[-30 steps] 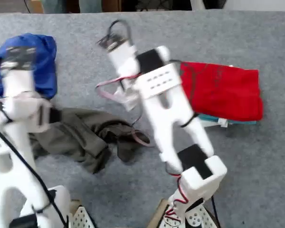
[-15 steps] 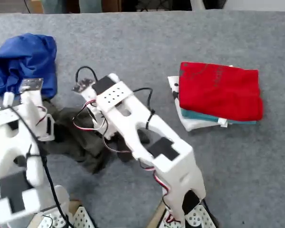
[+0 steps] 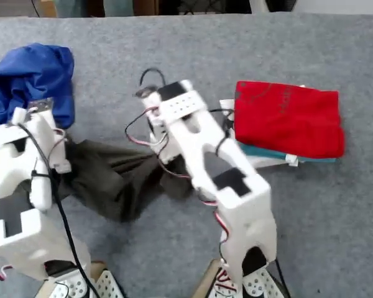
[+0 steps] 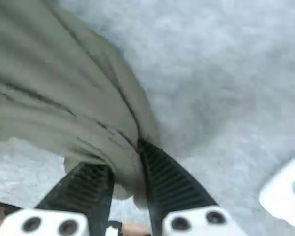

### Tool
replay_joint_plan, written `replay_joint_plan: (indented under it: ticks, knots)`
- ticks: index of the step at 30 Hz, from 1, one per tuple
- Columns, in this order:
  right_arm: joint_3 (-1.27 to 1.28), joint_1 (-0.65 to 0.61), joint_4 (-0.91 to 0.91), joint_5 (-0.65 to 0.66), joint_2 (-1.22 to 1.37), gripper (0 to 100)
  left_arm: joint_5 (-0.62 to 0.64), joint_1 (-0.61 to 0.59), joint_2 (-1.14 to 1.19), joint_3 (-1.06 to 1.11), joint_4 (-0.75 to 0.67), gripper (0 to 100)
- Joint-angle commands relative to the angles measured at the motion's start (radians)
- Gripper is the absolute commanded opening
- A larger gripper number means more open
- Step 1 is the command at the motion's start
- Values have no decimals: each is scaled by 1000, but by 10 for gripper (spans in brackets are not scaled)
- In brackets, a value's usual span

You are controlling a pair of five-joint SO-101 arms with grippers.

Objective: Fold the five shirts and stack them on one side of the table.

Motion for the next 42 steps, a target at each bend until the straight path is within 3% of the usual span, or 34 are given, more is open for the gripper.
replay_joint_plan:
  ticks: [1, 8, 12, 19, 23, 26, 33, 37, 42]
  knots:
    - [1, 94, 34, 41, -202, 20, 12, -153, -57, -163, 94, 29]
    - [163, 198, -15, 101, -490, 19, 11, -298, -132, -449, 279, 29]
    - [421, 201, -110, 183, -656, 19, -5, -358, -132, -449, 327, 29]
    - [1000, 118, -356, 341, -978, 21, -219, -547, -133, -360, 327, 29]
    - [1196, 92, -465, 374, -1144, 22, -292, -618, -132, -360, 321, 29]
    - [1214, 98, -468, 371, -1228, 70, -319, -624, -132, -360, 321, 30]
    - [1038, 94, -382, 365, -1308, 338, -322, -624, -132, -351, 319, 30]
    - [855, 31, -370, 333, -1268, 353, -324, -648, -132, -357, 319, 30]
    - [714, -212, -439, 127, -1035, 353, -319, -654, -132, -321, 319, 30]
